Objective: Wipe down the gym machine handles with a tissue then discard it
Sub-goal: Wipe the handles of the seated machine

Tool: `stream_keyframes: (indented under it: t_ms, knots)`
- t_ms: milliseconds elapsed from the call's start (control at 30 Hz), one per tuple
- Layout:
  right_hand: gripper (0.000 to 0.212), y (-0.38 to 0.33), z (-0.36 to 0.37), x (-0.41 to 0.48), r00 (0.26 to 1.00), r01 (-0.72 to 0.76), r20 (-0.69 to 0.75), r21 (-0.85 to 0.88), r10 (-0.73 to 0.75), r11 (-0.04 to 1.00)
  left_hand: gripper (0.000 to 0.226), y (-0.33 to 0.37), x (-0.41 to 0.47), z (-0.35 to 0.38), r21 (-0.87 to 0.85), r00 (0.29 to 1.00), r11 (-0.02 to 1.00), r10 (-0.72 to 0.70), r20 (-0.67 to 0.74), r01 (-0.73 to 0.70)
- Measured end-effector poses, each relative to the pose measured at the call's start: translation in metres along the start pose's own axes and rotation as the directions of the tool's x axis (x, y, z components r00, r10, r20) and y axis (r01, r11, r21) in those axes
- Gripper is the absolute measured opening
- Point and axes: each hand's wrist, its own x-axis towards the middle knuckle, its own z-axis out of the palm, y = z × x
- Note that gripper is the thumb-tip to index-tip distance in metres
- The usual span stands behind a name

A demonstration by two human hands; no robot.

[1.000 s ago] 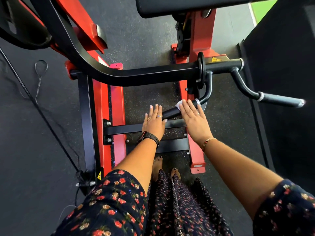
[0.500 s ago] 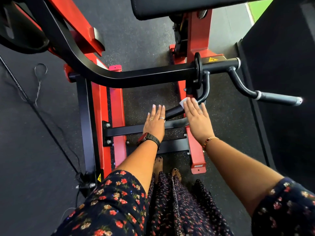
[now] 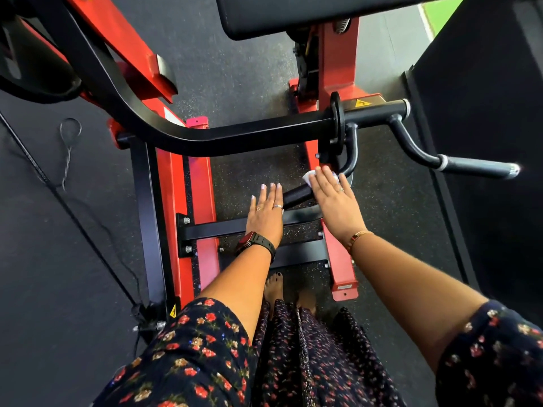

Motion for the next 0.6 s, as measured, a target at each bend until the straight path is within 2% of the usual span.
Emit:
stream_keyframes:
  t_ms: [67, 133, 200, 267, 333, 500, 600]
  knots:
    - [0.074, 0.004, 0.003, -0.009, 0.992, -0.111, -0.045, 0.083, 0.115, 0.99, 0.075, 0.002, -0.001, 0.0, -0.001, 1.0, 1.0, 0.026, 0.011, -0.026]
    - [0.077, -0.001, 0.01, -0.02, 0.989, -0.123, -0.076, 0.089, 0.13, 0.988, 0.073, 0.005, -0.001, -0.001, 0.005, 0.998, 0.999, 0.052, 0.019, -0.053]
    - [0.08, -0.012, 0.017, -0.028, 0.998, -0.015, -0.052, 0.044, 0.018, 0.999, 0.068, 0.006, -0.001, -0.004, -0.006, 0.998, 0.998, 0.055, 0.021, -0.055]
    - [0.073, -0.022, 0.017, -0.028, 0.993, 0.112, -0.029, 0.005, -0.112, 0.994, 0.065, 0.006, 0.0, -0.007, -0.009, 0.997, 0.998, 0.065, 0.036, -0.065]
    - [0.067, -0.024, 0.012, -0.018, 0.988, 0.157, 0.003, -0.028, -0.157, 0.987, 0.064, 0.005, 0.001, -0.009, -0.005, 0.995, 0.997, 0.081, 0.05, -0.081]
    - [0.065, -0.003, -0.003, 0.004, 0.999, 0.039, 0.008, -0.096, -0.039, 0.995, 0.066, 0.005, 0.001, -0.01, 0.007, 0.995, 0.996, 0.087, 0.048, -0.088]
    - [0.07, 0.009, 0.002, -0.008, 0.998, -0.049, -0.038, -0.061, 0.047, 0.997, 0.069, 0.007, 0.001, -0.011, 0.006, 0.995, 0.996, 0.087, 0.045, -0.087]
